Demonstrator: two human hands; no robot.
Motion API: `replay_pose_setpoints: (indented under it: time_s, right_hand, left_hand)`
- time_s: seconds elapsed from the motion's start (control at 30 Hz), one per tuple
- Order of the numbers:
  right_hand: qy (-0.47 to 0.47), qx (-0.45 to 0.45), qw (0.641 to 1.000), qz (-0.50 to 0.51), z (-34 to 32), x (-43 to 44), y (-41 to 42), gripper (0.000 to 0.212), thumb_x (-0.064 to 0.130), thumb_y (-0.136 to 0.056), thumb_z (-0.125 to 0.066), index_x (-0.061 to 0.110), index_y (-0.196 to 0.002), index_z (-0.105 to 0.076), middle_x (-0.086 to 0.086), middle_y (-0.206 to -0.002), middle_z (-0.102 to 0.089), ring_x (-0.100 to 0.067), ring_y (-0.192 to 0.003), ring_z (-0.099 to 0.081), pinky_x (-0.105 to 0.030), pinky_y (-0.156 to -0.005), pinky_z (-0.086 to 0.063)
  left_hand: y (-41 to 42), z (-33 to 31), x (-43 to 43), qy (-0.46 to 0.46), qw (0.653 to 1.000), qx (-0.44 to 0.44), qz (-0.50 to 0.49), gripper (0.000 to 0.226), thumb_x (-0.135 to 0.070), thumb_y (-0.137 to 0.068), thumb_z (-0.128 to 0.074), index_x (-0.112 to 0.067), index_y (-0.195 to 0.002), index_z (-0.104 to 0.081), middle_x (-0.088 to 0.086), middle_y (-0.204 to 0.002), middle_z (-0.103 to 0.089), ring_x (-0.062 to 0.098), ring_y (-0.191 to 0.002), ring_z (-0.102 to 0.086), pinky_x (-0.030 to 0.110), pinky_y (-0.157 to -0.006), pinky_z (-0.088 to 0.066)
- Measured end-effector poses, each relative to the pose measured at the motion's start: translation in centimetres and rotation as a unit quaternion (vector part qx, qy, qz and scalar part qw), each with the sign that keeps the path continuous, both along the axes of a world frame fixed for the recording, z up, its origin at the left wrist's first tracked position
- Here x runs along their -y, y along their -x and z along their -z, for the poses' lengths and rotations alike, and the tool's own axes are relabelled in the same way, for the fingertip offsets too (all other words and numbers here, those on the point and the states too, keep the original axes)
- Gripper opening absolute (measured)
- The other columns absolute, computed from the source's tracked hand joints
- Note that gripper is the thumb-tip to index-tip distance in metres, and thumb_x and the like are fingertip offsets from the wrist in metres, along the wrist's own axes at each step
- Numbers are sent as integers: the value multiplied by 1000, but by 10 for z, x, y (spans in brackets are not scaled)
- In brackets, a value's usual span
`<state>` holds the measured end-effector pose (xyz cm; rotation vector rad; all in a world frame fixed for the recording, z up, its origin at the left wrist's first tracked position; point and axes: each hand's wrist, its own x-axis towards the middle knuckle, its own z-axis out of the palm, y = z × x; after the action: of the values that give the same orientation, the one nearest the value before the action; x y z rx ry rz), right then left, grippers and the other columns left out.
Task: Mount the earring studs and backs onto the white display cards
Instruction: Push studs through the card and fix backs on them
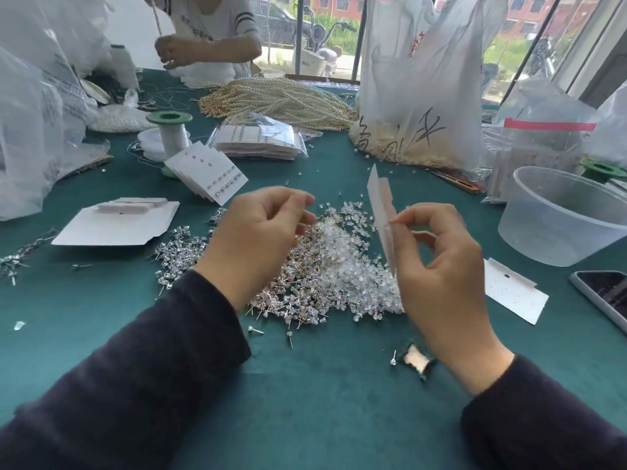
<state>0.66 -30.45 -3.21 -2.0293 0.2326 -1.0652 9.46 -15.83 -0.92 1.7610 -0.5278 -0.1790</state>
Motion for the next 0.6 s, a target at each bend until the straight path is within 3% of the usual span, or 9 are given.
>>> replay_pose_setpoints:
  time_s: [0.07,0.1,0.17,0.23,0.33,0.43,0.5,0.6]
  right_hand:
    - [-35,-4,999,2,-2,3,0,21,5,-85,-60,24,-79,-57,4,-94,-55,-16,-95,-55,-25,-86,-44]
    - [-60,-9,998,-4,-3,4,0,23,5,-86,-60,27,-78,-56,-1,-96,-57,-17,-94,-57,-26,-84,-45]
    - [-124,-19,992,-26,-4,3,0,21,7,-87,-59,26,-78,-57,-11,-92,-62,-13,-78,-58,-22,-70,-45]
    - [-200,-27,978,-56,-5,1,1,15,6,-87,-59,19,-78,-59,-15,-79,-64,-14,-65,-54,-23,-59,-41]
    - [-288,-38,953,-83,-4,0,1,15,7,-88,-58,17,-77,-60,-12,-67,-65,-21,-65,-51,-33,-62,-39]
    - [-362,-41,924,-120,-6,1,0,12,6,-88,-56,13,-80,-62,1,-71,-69,-18,-75,-64,-35,-73,-52]
    - [-426,-43,890,-159,-7,3,1,7,4,-87,-56,8,-85,-62,-4,-79,-69,-22,-81,-67,-33,-73,-56]
    - [-500,-67,837,-213,-9,3,2,12,0,-83,-56,1,-93,-62,-14,-85,-69,-27,-81,-68,-35,-72,-59]
  left_hand:
    - [-8,4,-5,-193,963,178,-58,16,-22,-87,-57,-21,-100,-66,-4,-92,-66,1,-68,-54,12,-69,-41]
    - [-11,8,-5,-269,937,217,-48,20,-25,-84,-61,-21,-103,-66,-3,-99,-65,5,-76,-52,15,-77,-37]
    - [-10,16,-2,-338,918,207,-8,28,-33,-79,-66,-20,-104,-67,-1,-107,-62,10,-88,-49,20,-85,-34]
    - [-5,21,2,-335,921,200,9,25,-34,-79,-66,-20,-100,-69,-1,-105,-62,11,-90,-48,21,-84,-33]
    - [-2,24,7,-316,922,225,-17,12,-26,-81,-64,-19,-88,-71,0,-96,-65,12,-84,-47,20,-79,-32]
    - [-4,21,6,-289,931,219,-44,7,-26,-79,-67,-20,-77,-72,-5,-81,-66,8,-71,-48,18,-73,-33]
    - [-5,17,4,-247,946,203,-55,7,-27,-74,-72,-21,-71,-72,-12,-65,-62,5,-63,-51,19,-70,-39]
    - [-3,9,3,-118,983,134,-44,7,-21,-70,-76,-23,-65,-71,-15,-54,-62,-1,-49,-54,11,-53,-42]
